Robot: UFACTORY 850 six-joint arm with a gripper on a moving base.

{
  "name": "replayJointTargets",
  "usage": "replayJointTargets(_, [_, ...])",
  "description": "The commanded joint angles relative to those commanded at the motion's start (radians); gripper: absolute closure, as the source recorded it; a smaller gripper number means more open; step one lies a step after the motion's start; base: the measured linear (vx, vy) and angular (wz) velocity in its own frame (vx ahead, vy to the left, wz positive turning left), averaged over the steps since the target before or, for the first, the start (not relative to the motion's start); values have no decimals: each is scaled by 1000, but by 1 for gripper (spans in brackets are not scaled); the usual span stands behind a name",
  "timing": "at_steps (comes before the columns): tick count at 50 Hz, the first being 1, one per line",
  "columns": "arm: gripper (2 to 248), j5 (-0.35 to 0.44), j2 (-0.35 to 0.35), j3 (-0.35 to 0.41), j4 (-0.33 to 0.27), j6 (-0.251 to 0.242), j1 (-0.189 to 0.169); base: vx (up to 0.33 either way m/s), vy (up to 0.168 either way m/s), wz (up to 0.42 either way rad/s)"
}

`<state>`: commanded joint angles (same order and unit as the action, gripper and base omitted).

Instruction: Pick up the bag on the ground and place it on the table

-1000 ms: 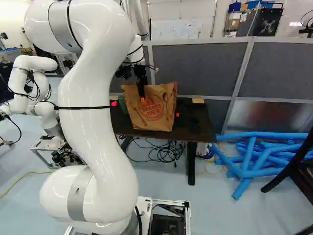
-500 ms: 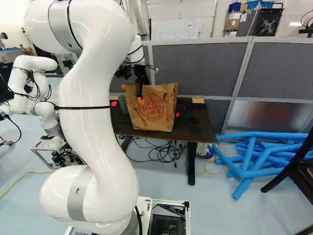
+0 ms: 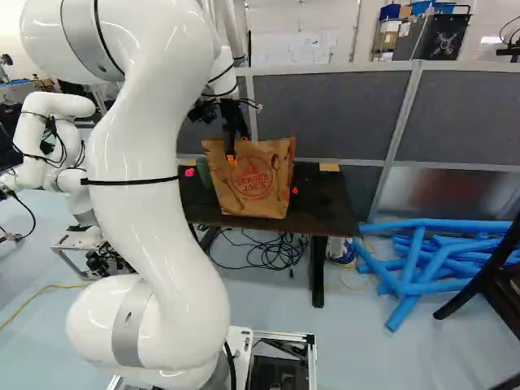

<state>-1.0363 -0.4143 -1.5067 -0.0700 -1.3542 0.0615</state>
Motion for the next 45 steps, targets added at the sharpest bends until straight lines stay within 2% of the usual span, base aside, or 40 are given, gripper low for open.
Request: replayJointTargets(45, [3, -109, 91, -34, 16, 0, -1, 0, 0, 0])
